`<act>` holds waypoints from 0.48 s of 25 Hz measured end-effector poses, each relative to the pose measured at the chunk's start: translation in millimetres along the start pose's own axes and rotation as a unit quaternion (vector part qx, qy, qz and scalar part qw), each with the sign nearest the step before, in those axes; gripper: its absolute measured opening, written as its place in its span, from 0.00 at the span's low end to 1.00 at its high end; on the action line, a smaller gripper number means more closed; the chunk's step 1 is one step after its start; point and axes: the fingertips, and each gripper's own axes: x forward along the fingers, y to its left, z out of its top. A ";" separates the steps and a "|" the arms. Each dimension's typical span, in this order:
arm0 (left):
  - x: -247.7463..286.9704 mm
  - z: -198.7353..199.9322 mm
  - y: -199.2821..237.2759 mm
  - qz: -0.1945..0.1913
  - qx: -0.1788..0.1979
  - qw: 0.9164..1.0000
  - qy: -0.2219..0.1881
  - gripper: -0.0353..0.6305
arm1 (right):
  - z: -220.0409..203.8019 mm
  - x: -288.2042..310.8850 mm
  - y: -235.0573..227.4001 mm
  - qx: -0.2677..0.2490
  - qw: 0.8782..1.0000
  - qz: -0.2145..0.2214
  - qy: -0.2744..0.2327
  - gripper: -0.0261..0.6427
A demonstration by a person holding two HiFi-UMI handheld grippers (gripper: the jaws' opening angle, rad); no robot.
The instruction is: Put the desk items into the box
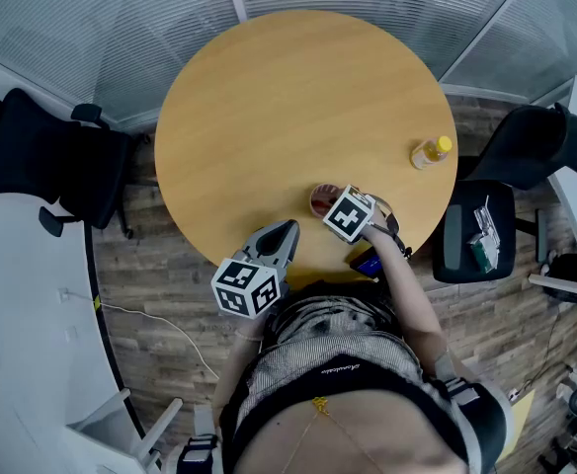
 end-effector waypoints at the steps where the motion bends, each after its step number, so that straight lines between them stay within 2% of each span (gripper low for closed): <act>1: 0.6 0.2 -0.1 0.000 0.000 1.000 0.000 0.08 | 0.2 -0.8 -0.4 0.000 1.000 0.001 -0.002 0.13; 12: 1.6 -1.2 -1.0 -0.001 0.001 1.000 0.003 0.08 | 0.8 -4.8 -1.4 -0.001 1.000 0.001 -0.009 0.13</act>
